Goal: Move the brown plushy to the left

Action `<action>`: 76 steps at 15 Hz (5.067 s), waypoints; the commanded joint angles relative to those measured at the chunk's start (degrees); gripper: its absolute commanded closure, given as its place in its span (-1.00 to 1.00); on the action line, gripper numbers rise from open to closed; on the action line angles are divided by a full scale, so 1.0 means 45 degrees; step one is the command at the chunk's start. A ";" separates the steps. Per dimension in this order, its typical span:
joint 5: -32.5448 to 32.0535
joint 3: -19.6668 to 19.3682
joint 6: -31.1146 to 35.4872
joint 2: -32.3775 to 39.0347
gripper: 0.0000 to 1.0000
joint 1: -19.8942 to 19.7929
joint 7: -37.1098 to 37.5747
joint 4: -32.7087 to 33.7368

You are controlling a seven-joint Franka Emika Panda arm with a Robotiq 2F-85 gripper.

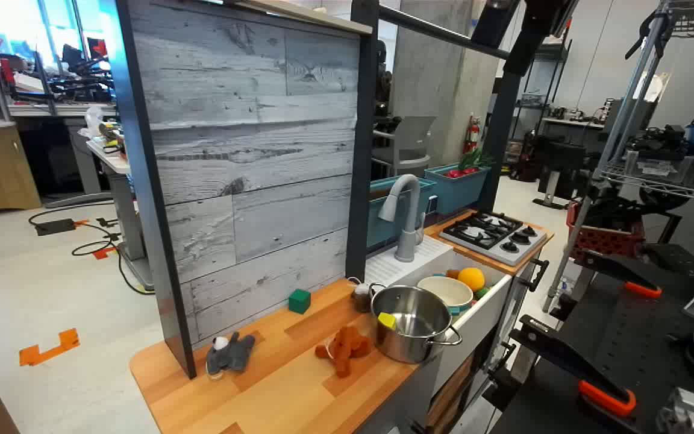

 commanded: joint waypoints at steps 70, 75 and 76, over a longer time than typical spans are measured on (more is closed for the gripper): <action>-0.5081 -0.1721 -0.1813 1.6938 -0.90 0.2813 0.2774 1.2590; -0.5072 -0.1716 -0.1893 1.7051 -1.00 0.2776 0.2721 1.2713; -0.5070 -0.1718 -0.1890 1.7117 -1.00 0.2775 0.2720 1.2774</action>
